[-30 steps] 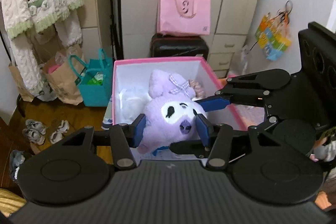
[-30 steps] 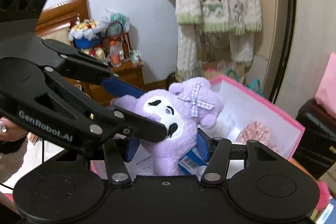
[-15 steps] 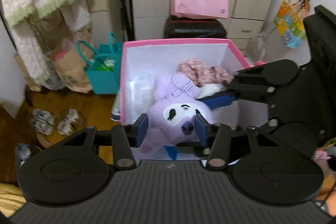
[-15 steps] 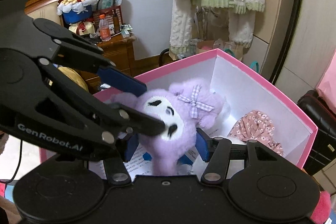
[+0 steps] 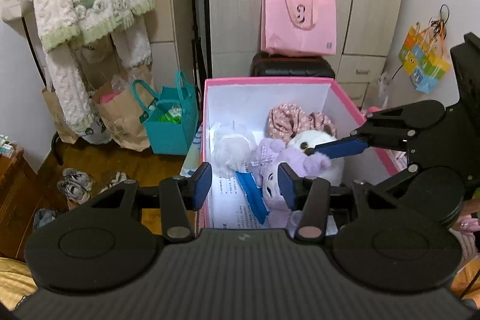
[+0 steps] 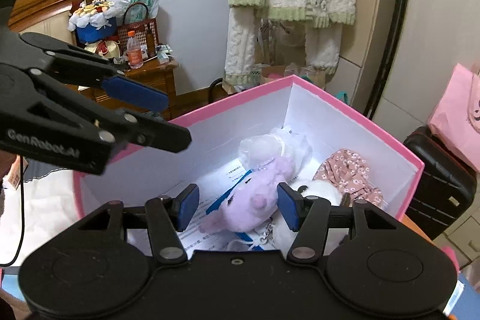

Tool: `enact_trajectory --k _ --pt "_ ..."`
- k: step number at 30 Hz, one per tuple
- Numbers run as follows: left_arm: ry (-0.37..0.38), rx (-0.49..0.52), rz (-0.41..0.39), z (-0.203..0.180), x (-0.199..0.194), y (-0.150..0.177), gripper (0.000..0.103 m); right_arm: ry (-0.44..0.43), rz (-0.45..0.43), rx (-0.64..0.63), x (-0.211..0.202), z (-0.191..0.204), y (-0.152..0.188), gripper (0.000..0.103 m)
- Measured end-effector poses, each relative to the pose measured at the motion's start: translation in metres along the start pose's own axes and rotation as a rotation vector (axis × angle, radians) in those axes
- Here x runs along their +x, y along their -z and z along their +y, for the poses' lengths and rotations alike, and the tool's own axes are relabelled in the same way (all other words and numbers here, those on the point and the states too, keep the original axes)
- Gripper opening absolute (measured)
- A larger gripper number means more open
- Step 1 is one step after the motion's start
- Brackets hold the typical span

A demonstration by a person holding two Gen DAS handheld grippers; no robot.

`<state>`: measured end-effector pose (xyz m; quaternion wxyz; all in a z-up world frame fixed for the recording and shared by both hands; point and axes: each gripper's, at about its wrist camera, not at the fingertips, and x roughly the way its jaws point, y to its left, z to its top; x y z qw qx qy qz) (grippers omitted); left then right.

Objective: Organize soft objects
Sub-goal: 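Withdraw both tools from the box toward the green sponge and orange ball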

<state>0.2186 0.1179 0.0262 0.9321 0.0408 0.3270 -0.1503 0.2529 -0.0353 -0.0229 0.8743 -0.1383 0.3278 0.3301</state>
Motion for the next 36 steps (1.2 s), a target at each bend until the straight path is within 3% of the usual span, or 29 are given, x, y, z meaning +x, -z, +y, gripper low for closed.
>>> enact_trajectory --k 10,15,22,36 --pt "-0.002 0.036 -0.057 -0.013 -0.044 0.009 0.051 0.058 -0.005 -0.038 -0.041 0.019 0.010 0.063" --pt "-0.016 0.111 -0.092 -0.032 -0.068 0.016 0.051 0.071 -0.025 -0.017 -0.072 0.019 0.023 0.063" --pt "0.062 0.163 -0.115 -0.066 -0.095 0.020 0.051 0.071 -0.081 0.042 -0.134 0.012 0.050 0.063" --pt "0.152 0.247 -0.053 -0.145 -0.084 0.028 0.051 0.145 -0.136 0.137 -0.200 -0.025 0.103 0.064"
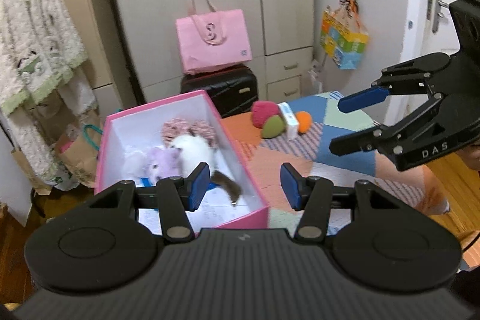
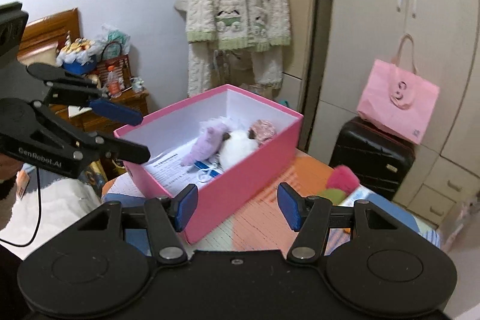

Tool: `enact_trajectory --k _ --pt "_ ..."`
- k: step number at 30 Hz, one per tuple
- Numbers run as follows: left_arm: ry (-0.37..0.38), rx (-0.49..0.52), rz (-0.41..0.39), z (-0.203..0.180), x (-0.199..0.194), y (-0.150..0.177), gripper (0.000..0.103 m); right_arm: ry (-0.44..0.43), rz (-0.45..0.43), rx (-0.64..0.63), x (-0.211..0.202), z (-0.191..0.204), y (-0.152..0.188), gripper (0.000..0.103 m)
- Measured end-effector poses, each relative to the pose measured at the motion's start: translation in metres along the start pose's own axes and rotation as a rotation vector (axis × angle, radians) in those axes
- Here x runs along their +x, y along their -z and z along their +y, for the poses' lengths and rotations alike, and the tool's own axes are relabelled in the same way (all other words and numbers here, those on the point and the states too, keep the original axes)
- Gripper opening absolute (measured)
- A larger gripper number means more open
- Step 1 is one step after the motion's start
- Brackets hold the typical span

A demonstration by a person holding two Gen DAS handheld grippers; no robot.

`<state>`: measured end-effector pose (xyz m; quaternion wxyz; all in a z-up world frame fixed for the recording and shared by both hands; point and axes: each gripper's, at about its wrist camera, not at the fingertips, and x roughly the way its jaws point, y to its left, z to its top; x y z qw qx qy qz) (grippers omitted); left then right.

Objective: Organize soft objects
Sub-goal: 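Withdraw both tools from the box toward the green sponge and orange ball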

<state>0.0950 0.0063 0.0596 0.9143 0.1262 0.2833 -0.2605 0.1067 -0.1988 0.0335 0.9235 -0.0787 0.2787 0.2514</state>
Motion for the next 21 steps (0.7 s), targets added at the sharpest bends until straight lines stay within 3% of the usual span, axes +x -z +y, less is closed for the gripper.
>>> enact_trajectory --k 13,21 --pt "0.061 -0.033 0.030 -0.037 0.037 -0.013 0.051 0.063 -0.033 0.068 -0.015 -0.043 0.035 0.064" --pt "0.053 -0.112 0.037 -0.057 0.080 -0.025 0.051 0.146 -0.090 -0.004 -0.006 -0.070 0.051 0.064"
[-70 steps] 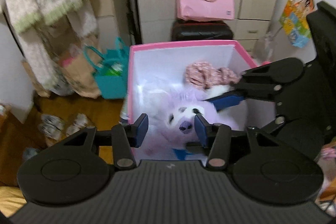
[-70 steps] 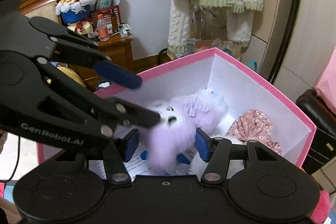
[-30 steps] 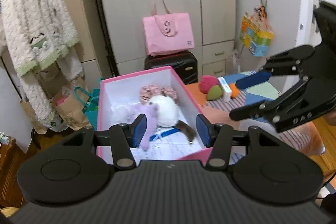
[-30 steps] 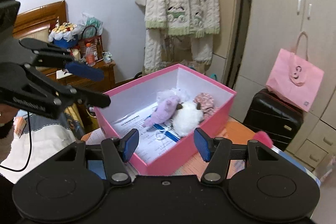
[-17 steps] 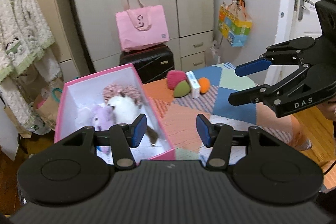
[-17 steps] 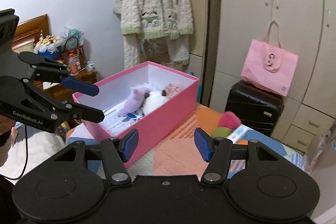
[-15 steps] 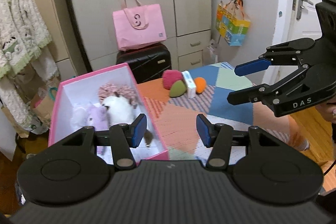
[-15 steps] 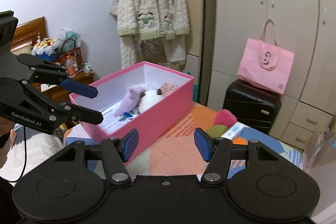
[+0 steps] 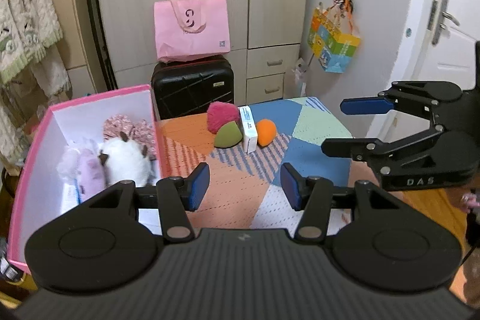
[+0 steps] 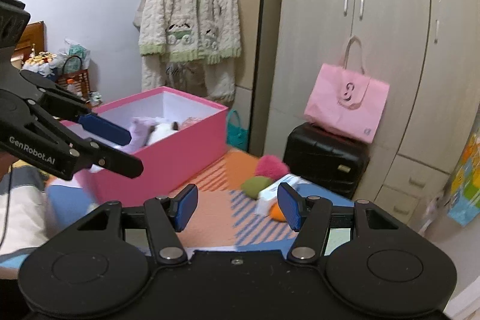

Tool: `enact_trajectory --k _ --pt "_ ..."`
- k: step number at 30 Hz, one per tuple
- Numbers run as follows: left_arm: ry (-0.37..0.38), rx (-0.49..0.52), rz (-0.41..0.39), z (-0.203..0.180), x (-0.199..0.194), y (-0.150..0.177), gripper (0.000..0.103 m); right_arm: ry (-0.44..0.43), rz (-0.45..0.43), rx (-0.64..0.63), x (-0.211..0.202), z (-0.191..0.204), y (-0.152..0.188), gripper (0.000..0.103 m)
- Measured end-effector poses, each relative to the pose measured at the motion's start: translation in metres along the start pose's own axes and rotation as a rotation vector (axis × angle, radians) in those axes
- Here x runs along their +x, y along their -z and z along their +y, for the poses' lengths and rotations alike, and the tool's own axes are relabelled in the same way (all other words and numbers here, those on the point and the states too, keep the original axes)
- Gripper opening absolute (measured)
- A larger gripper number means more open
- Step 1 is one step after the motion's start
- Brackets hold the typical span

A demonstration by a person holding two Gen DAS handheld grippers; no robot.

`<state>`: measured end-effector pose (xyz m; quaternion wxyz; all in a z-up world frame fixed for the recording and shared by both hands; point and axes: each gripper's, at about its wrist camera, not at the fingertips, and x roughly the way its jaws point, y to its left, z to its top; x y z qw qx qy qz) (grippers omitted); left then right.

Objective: Organize soft objects
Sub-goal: 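Withdraw both tools from the box toward the green sponge and orange ball, then lower the left tool onto the green sponge while the right tool lowers onto the orange ball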

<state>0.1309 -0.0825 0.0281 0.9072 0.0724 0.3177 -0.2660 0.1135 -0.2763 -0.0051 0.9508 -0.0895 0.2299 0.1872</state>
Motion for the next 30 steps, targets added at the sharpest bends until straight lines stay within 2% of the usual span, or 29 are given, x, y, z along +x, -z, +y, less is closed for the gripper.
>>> enact_trajectory --k 5,11,14,19,22,25,30 --pt "-0.019 -0.052 -0.012 -0.012 0.035 -0.003 0.051 0.007 0.021 0.006 0.024 -0.025 0.010 0.064" --pt "-0.036 -0.166 -0.033 -0.007 0.078 -0.011 0.051 0.040 0.052 0.011 0.060 -0.047 0.023 0.062" --pt "-0.069 -0.203 -0.061 -0.003 0.097 -0.015 0.051 0.031 0.086 -0.031 0.079 -0.052 0.030 0.055" --pt "-0.127 -0.265 -0.072 0.006 0.135 -0.015 0.051 0.004 0.090 -0.005 0.103 -0.067 0.035 0.055" --pt "-0.137 -0.327 -0.082 0.013 0.152 -0.013 0.051 -0.017 0.096 0.027 0.116 -0.077 0.037 0.055" --pt "-0.127 -0.382 -0.074 0.020 0.168 -0.010 0.051 -0.047 0.123 0.053 0.126 -0.082 0.039 0.045" --pt "-0.134 -0.446 -0.062 0.029 0.188 -0.009 0.051 -0.075 0.131 0.036 0.138 -0.081 0.040 0.045"
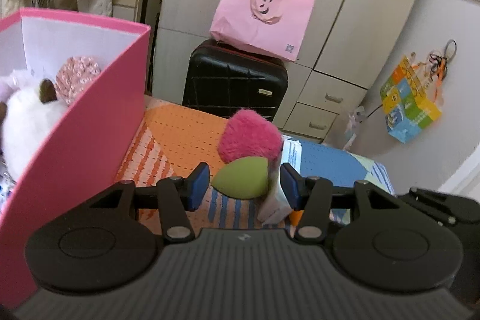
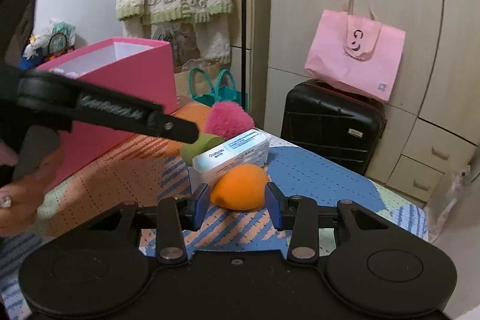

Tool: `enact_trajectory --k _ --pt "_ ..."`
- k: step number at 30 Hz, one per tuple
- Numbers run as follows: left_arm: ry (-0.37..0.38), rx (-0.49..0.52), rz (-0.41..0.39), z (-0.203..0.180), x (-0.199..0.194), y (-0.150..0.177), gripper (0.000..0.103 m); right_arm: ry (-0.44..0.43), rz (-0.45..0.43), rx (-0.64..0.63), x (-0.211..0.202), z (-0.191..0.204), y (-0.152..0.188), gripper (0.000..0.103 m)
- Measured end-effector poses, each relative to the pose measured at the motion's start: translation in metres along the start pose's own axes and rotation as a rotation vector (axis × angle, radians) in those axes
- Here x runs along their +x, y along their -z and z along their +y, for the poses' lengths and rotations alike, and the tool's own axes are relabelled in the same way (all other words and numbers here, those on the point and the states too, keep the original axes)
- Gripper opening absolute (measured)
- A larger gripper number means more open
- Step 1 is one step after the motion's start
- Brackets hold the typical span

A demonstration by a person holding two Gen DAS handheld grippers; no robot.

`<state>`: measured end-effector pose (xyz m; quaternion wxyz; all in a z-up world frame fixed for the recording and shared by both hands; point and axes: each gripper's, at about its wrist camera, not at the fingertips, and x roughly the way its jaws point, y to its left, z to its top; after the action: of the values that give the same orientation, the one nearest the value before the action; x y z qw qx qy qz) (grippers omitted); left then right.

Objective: Organize soft objects
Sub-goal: 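Lower the left tool onto the green sponge while the right tool lowers onto the orange ball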

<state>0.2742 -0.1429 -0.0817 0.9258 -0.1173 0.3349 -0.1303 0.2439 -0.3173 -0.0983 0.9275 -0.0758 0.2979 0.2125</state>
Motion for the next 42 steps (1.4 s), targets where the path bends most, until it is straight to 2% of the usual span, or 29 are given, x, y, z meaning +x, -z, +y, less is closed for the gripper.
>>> enact_trajectory --k 10,17,23,29,34,42 --pt "-0.013 -0.011 0.029 0.001 0.018 0.000 0.051 -0.013 0.036 -0.028 0.017 -0.005 0.001 0.047" --pt "-0.008 -0.008 0.069 0.001 0.027 -0.002 0.051 -0.024 0.051 -0.062 0.024 -0.007 0.000 0.056" --pt "-0.005 -0.022 0.078 0.003 0.035 0.002 0.051 -0.051 0.060 -0.053 0.029 -0.010 0.002 0.055" --pt "-0.010 0.031 0.071 -0.003 0.033 0.005 0.046 -0.058 0.055 -0.023 0.026 -0.010 0.006 0.050" --pt "-0.012 0.047 0.062 -0.005 0.028 0.007 0.045 -0.039 0.049 0.000 0.021 -0.009 0.009 0.050" --pt "0.014 0.016 0.060 0.002 0.017 0.012 0.045 -0.001 0.022 0.070 0.002 -0.010 0.022 0.050"
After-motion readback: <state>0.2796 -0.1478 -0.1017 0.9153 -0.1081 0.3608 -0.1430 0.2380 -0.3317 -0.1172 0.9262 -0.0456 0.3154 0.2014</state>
